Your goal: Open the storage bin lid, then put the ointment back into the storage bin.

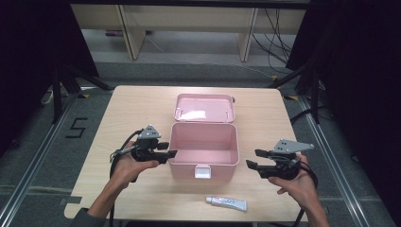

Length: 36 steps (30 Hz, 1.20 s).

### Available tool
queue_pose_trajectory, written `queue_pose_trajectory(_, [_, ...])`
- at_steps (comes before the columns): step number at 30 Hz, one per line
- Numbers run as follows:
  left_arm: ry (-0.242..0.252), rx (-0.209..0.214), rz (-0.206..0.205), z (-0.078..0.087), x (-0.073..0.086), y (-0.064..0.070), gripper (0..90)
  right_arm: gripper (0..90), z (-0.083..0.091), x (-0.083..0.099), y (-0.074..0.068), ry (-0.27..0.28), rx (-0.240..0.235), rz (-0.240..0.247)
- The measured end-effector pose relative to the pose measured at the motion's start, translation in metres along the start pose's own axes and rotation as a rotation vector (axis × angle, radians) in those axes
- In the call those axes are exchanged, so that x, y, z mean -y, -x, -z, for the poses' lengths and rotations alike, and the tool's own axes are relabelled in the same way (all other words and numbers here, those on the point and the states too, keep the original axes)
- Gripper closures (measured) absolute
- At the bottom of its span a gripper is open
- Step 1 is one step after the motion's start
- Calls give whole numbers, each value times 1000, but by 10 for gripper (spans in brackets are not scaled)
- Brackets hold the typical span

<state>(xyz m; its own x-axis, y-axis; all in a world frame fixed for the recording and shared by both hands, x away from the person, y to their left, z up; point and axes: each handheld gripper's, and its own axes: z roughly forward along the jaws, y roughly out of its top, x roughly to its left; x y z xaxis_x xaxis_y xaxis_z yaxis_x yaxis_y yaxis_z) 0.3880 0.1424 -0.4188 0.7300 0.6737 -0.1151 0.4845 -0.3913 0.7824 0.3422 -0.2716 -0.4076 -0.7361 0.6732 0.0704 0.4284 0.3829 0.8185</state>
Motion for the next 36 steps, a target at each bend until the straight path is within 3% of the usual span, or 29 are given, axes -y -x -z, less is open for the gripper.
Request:
queue_pose_trajectory(1, [1,0,-1,0,0,0,533,438,0,1,-1,-8,2,18])
queue_pose_trajectory(3, [0,0,-1,0,0,0,532,435,0,4,-6,-22,-5,-4])
queue_pose_trajectory(6, [2,-3,-3,0,0,0,532,424,-2,7,-10,-44,-5,25])
queue_pose_trajectory(11, [0,-3,-5,0,0,0,532,409,-4,15,-22,-98,-41,12])
queue_pose_trajectory(22, [0,-3,-5,0,0,0,533,380,-17,21,-50,-188,-83,105])
queue_pose_trajectory(31, [0,-10,-6,0,0,1,533,377,-29,22,-68,-247,-100,142])
queue_pose_trajectory(36, [-2,-2,-3,0,0,1,533,379,-38,20,-78,-268,-116,209])
